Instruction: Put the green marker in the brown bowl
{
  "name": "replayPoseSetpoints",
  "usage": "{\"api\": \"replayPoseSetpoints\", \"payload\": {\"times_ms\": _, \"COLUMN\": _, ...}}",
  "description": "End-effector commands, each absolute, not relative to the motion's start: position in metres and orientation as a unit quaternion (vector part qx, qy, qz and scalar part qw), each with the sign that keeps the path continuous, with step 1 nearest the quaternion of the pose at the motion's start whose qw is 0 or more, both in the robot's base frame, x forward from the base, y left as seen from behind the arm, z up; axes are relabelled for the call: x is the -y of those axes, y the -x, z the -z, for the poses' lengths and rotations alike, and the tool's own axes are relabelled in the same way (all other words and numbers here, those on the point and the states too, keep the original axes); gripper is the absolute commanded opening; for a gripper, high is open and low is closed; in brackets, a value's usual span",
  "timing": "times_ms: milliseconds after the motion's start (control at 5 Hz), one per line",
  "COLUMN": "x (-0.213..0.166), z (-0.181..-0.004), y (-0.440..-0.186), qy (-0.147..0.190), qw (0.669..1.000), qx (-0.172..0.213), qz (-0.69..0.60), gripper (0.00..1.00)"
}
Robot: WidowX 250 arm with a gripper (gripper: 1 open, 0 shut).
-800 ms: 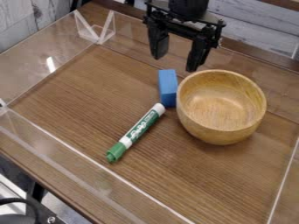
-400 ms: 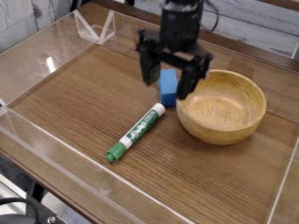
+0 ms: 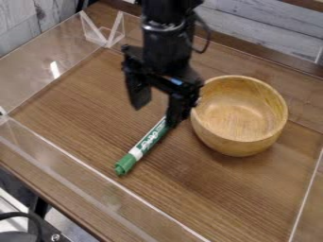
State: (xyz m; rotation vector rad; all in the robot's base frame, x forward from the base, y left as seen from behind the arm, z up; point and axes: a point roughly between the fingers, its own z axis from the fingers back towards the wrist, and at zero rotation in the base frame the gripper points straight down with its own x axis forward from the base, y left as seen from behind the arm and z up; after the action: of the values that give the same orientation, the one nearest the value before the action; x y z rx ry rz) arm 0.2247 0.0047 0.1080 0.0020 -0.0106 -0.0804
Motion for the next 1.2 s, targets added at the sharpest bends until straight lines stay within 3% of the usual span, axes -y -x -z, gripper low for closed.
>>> {"api": "replayPoseSetpoints", "payload": {"times_ms": 0, "x": -0.011, "z": -0.108, "y": -0.218, "qy": -0.009, "qw": 0.998, "qx": 0.045, "qz": 0.037, "gripper": 1.0}}
{"api": "replayPoseSetpoints", "payload": {"times_ms": 400, "x": -0.017, "z": -0.083, "y": -0.213, "qy": -0.006, "qw": 0.997, "qx": 0.064, "qz": 0.038, "gripper": 1.0}}
{"api": "replayPoseSetpoints", "payload": {"times_ms": 1000, "x": -0.023, "z": -0.06, "y": -0.212, "qy": 0.001, "qw": 0.996, "qx": 0.072, "qz": 0.06, "gripper": 1.0}}
